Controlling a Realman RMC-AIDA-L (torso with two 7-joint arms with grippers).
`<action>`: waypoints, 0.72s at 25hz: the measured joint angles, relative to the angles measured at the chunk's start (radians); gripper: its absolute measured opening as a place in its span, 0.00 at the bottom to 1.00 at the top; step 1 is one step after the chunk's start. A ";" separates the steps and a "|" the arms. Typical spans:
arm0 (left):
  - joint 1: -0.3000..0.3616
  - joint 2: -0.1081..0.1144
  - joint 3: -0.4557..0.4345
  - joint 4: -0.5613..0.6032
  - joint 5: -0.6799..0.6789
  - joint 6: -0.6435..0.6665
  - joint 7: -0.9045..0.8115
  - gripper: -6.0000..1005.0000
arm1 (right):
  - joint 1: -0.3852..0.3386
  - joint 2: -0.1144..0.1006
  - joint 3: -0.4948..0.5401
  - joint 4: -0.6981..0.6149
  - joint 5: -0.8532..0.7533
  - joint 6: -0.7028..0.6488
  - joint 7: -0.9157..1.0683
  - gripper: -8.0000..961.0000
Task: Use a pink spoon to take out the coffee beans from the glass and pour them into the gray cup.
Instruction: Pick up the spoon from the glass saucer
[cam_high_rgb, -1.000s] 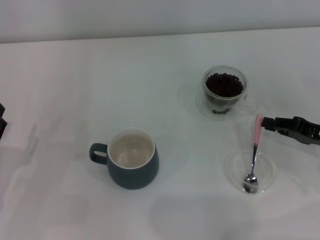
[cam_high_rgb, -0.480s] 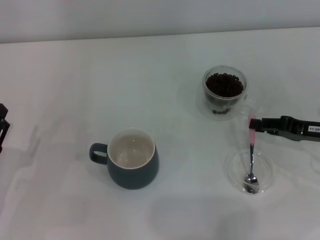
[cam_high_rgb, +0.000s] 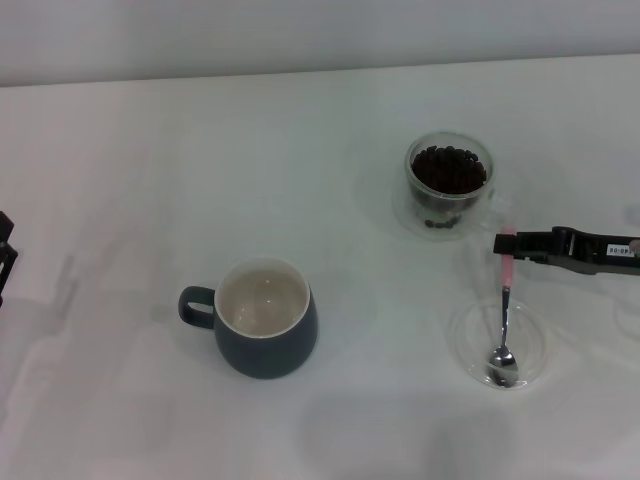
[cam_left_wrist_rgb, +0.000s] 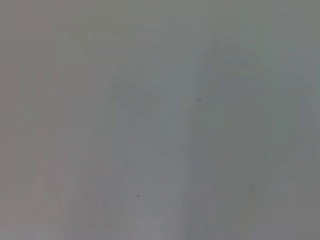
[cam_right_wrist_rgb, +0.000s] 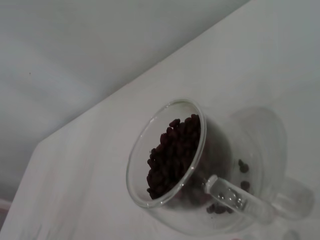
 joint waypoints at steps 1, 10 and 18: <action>0.000 0.000 0.000 0.000 0.000 0.000 0.000 0.62 | 0.003 0.000 -0.001 0.001 -0.001 0.000 0.000 0.31; -0.006 0.000 -0.004 0.000 -0.004 0.005 0.000 0.62 | 0.016 0.004 -0.010 -0.002 -0.004 -0.008 0.003 0.30; -0.002 0.001 -0.007 0.002 -0.007 0.005 0.000 0.62 | 0.013 0.005 -0.002 -0.003 -0.002 -0.006 0.003 0.27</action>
